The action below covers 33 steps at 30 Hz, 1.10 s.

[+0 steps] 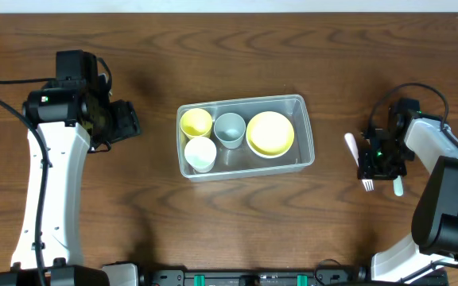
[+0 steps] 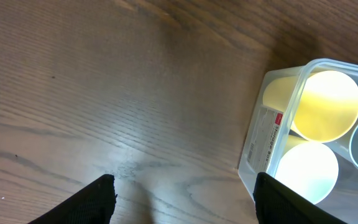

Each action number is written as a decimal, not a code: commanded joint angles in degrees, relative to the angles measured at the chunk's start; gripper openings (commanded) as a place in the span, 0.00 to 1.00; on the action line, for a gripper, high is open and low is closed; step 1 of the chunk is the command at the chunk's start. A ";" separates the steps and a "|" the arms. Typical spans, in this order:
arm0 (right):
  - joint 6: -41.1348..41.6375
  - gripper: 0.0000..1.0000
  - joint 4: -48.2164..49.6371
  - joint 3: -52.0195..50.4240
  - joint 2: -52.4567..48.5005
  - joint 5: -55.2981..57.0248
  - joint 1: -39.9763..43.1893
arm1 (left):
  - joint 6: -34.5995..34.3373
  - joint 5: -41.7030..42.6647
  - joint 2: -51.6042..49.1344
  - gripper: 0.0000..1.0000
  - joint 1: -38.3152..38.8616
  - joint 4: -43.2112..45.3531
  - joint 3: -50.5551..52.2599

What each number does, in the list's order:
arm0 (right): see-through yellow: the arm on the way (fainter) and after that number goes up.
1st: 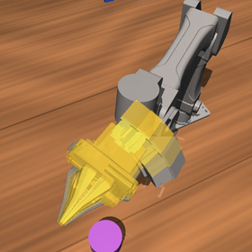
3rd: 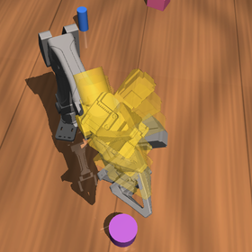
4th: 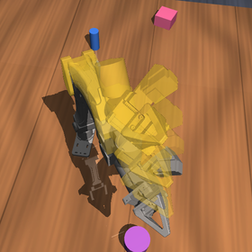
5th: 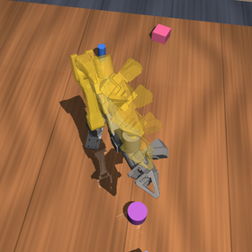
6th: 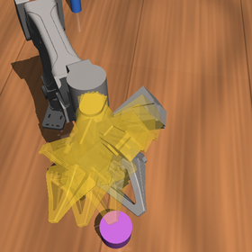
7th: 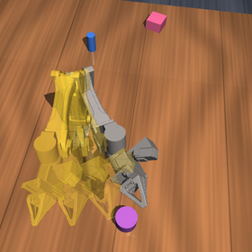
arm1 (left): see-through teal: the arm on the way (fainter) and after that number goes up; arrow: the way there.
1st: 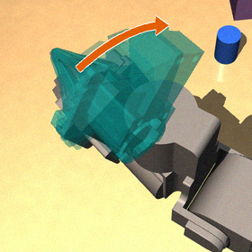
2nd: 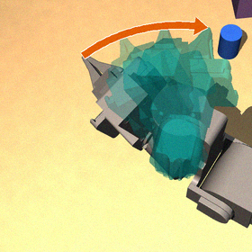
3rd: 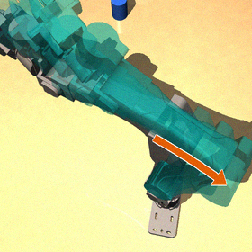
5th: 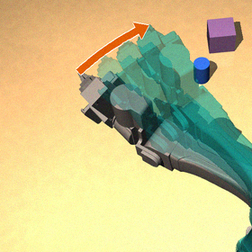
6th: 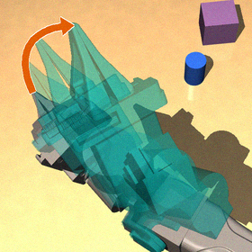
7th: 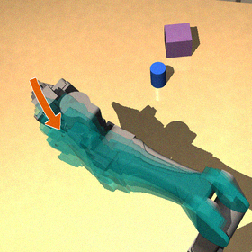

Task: Pack container
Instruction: 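Carry the white fork into the container and release it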

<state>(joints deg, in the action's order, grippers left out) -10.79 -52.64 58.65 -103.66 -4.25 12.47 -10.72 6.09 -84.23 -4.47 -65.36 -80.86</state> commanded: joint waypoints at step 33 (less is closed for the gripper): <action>5.57 0.01 -0.85 16.11 12.07 -3.72 -7.43 | -0.55 0.59 -0.04 0.72 -0.28 -0.13 0.20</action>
<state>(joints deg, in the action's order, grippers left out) -3.66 -53.34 69.01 -98.06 -6.50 8.10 -10.72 6.09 -84.23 -4.45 -65.39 -80.86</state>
